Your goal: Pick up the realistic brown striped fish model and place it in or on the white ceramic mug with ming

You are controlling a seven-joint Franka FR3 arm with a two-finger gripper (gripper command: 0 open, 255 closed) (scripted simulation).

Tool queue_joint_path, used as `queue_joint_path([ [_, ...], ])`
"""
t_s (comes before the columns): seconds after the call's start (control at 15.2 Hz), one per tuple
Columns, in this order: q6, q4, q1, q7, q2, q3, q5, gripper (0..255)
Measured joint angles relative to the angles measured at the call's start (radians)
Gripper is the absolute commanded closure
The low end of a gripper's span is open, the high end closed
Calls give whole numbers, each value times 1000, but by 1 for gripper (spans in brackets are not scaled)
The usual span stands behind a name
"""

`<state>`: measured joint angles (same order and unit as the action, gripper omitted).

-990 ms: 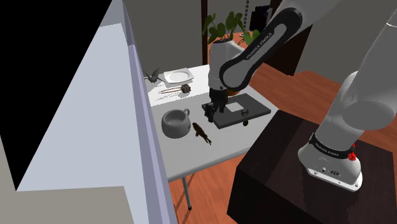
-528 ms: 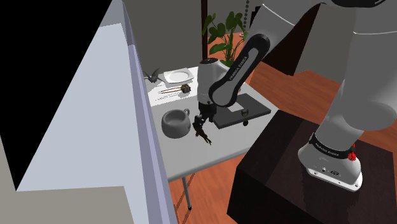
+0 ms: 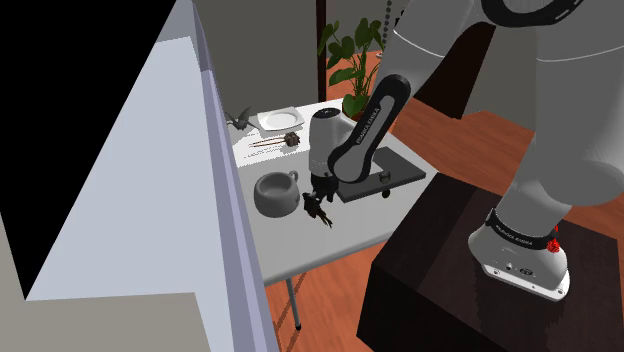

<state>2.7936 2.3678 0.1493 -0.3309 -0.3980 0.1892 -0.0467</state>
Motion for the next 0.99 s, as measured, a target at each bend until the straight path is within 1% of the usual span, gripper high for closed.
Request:
queue_joint_path([
  [0.4, 7, -5, 2, -2, -11, -3, -3, 0],
  [0.46, 7, -5, 2, -2, -11, -3, -3, 255],
  [0.99, 6, -5, 2, -2, -10, -3, -3, 255],
])
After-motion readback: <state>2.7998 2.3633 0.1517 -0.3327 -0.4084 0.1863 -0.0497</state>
